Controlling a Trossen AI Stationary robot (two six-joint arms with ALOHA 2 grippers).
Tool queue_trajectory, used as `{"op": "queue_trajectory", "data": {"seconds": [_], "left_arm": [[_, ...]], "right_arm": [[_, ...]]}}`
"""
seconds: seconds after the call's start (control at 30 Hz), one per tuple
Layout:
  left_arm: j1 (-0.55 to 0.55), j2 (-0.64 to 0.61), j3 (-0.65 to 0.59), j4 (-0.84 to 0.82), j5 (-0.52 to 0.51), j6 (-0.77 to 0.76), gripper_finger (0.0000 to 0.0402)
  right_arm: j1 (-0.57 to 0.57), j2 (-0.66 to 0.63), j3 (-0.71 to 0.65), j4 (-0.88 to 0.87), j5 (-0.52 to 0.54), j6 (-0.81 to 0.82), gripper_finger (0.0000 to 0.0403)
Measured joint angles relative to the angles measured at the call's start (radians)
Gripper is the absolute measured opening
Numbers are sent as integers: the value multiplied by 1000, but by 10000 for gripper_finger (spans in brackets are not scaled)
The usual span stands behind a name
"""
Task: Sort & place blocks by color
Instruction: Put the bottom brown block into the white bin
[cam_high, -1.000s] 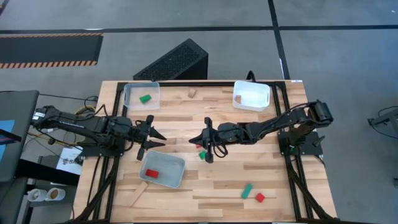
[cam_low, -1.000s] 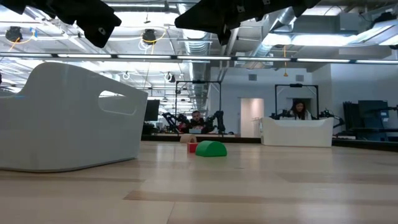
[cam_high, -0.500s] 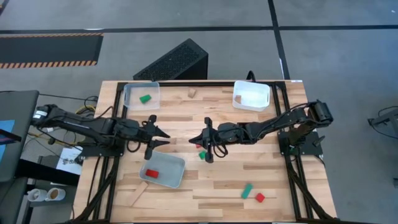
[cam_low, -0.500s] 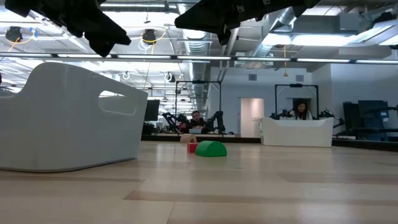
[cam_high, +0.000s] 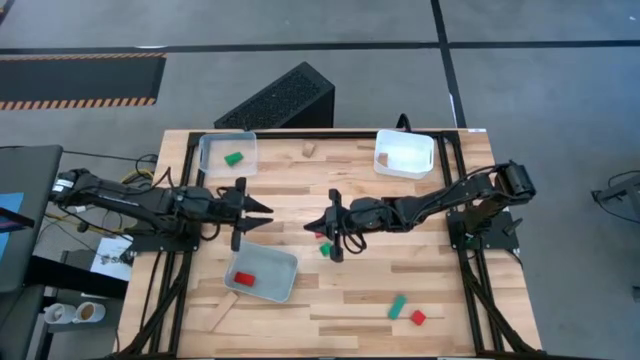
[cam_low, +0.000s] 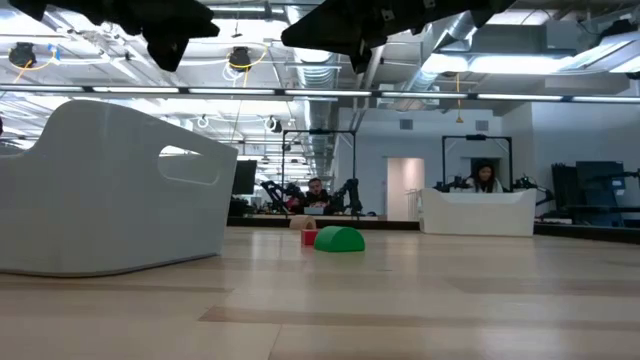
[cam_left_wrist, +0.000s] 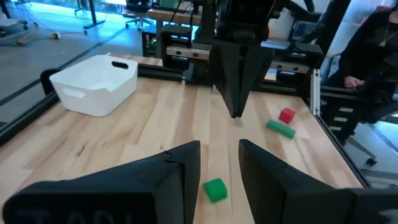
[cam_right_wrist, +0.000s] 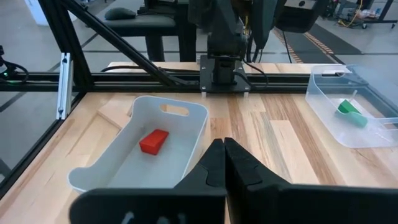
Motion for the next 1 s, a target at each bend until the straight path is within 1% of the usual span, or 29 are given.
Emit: {"op": "queue_trajectory", "data": {"seconds": [0.13,0.33,0.5,0.57,0.7,0.9,1.0], "left_arm": [[0,-7,0,-13,5,-7,96],[0,-7,0,-17,29,-87,95],[0,-7,0,-18,31,-89,95],[0,-8,0,-30,46,-73,95],[0,-8,0,-54,148,-56,95],[0,-22,1,-109,353,-77,95],[-1,-27,2,-128,376,-78,95]], "right_arm": [[0,0,0,-3,-2,0,8],[0,0,-1,-31,-2,15,8],[0,0,-1,-31,-3,29,8],[0,0,-1,-31,-3,29,8],[0,0,-1,-31,-3,29,8],[-1,0,-1,-30,-3,26,8],[-6,0,-1,-27,-3,26,8]]}}
